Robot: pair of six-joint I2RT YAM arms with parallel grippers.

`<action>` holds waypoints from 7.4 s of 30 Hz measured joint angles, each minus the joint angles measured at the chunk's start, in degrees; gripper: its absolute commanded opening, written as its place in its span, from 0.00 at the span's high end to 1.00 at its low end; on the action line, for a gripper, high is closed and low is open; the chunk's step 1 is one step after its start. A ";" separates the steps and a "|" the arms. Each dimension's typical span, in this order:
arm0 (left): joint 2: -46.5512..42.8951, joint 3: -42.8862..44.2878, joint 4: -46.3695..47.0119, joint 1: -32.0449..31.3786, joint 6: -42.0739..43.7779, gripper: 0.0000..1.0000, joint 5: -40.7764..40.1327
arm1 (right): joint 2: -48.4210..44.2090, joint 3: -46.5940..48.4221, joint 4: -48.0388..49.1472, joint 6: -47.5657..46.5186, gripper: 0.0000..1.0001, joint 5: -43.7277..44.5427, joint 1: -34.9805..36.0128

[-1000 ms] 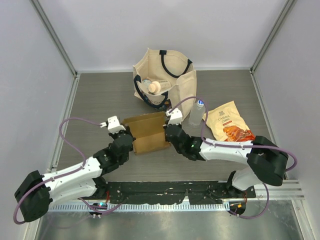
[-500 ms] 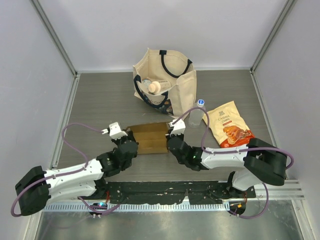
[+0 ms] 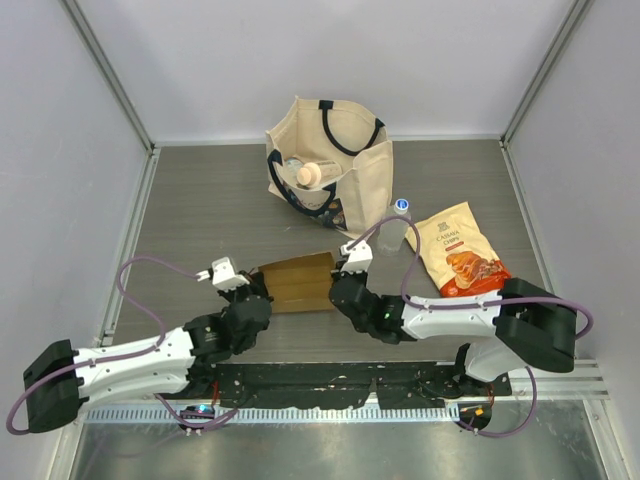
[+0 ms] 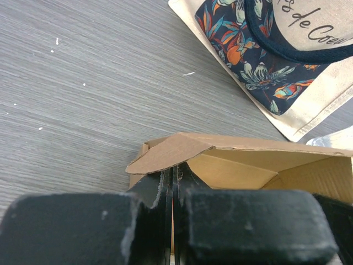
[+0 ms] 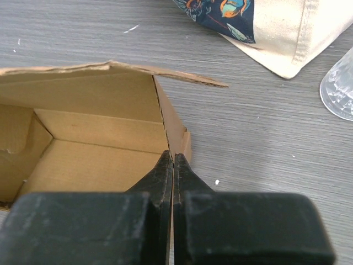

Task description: Fold the paper box

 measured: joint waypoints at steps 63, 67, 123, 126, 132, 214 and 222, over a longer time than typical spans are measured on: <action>5.90 -6.64 23.58 -3.65 11.32 1.00 -0.59 | -4.13 -0.76 -15.58 11.08 0.57 7.85 3.58; 5.25 -6.64 22.77 -3.67 12.28 1.00 -0.46 | -12.87 -3.72 -15.54 6.54 0.35 2.62 3.58; -42.69 3.30 -19.69 -3.74 6.23 0.42 25.75 | 0.48 15.69 -21.00 -40.79 0.43 -38.51 -0.17; -44.09 8.46 -21.81 -3.74 6.62 0.42 27.41 | 0.00 14.03 -20.02 -36.68 0.36 -41.66 -0.11; -15.19 23.08 -23.32 -3.19 7.69 0.47 26.03 | -1.53 11.96 -18.73 -22.36 0.34 -45.90 -1.09; 28.65 14.82 4.94 32.35 13.42 0.12 82.55 | -42.82 -19.67 -35.69 24.26 0.68 -47.93 -30.21; 32.30 8.70 16.55 32.46 6.08 0.33 91.25 | -41.99 -19.65 -34.86 24.68 0.59 -47.28 -30.34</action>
